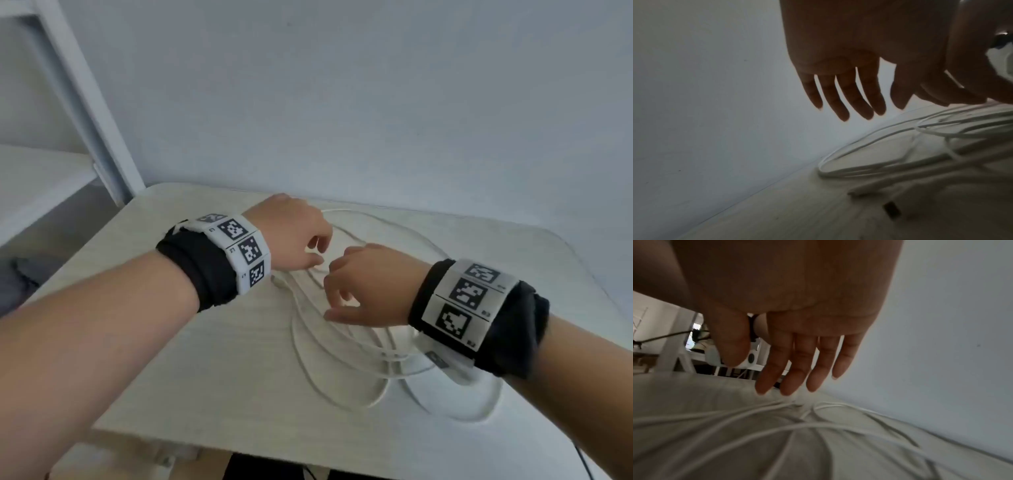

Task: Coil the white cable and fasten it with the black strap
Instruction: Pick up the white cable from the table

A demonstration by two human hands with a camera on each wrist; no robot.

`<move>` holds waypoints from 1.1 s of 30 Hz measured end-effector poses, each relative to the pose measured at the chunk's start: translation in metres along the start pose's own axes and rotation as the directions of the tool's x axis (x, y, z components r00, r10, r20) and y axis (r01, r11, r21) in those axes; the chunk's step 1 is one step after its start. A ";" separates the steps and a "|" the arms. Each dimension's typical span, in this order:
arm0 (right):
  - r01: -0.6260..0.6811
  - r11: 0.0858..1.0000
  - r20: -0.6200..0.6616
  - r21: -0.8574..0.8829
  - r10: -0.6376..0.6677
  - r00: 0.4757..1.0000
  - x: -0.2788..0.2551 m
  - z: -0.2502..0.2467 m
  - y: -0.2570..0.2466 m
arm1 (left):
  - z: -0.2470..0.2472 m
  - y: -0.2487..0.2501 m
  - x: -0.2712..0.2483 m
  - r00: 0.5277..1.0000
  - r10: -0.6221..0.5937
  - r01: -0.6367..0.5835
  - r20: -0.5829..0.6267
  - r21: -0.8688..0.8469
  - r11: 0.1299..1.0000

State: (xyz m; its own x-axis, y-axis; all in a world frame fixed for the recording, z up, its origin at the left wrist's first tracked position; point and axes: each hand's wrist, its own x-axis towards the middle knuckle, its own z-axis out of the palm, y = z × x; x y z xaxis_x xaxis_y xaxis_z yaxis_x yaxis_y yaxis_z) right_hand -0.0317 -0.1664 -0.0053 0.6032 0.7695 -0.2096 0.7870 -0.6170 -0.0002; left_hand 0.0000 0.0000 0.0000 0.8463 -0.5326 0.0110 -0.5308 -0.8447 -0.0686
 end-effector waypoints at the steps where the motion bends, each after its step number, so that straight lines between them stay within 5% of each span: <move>1: 0.001 1.000 0.017 -0.005 -0.001 1.000 -0.001 0.003 -0.006 | 0.001 0.003 -0.004 0.997 0.000 0.000 0.076 -0.006 1.000; 12: -0.211 0.976 0.103 0.052 0.205 0.973 -0.002 0.022 -0.020 | 0.025 0.027 -0.015 0.958 0.034 -0.036 0.286 0.000 0.999; 18: -0.305 0.921 -0.085 0.242 0.333 0.939 -0.018 -0.002 -0.003 | 0.000 0.010 -0.015 0.992 -0.054 0.089 0.117 -0.314 0.945; 22: -0.208 0.868 -0.342 0.450 0.383 0.858 -0.031 -0.040 0.014 | -0.042 0.001 -0.019 0.983 -0.156 0.075 -0.092 -0.577 0.813; 27: -0.057 0.862 -0.660 0.504 0.427 0.618 -0.032 -0.080 0.028 | -0.085 0.008 -0.017 0.960 -0.250 0.017 -0.127 -0.864 0.503; 33: 0.047 0.836 -0.770 0.546 0.480 0.420 -0.026 -0.110 0.031 | -0.112 0.023 -0.017 0.967 -0.236 -0.081 -0.095 -0.994 0.070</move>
State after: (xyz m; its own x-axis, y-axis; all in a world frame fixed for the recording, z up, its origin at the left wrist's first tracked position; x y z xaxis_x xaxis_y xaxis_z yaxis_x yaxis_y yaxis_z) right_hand -0.0086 -0.1876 0.1078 0.7307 0.1545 0.6650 0.6158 -0.5697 -0.5443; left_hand -0.0320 -0.0163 0.1097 0.9394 -0.3205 0.1216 -0.1509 -0.0682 0.9862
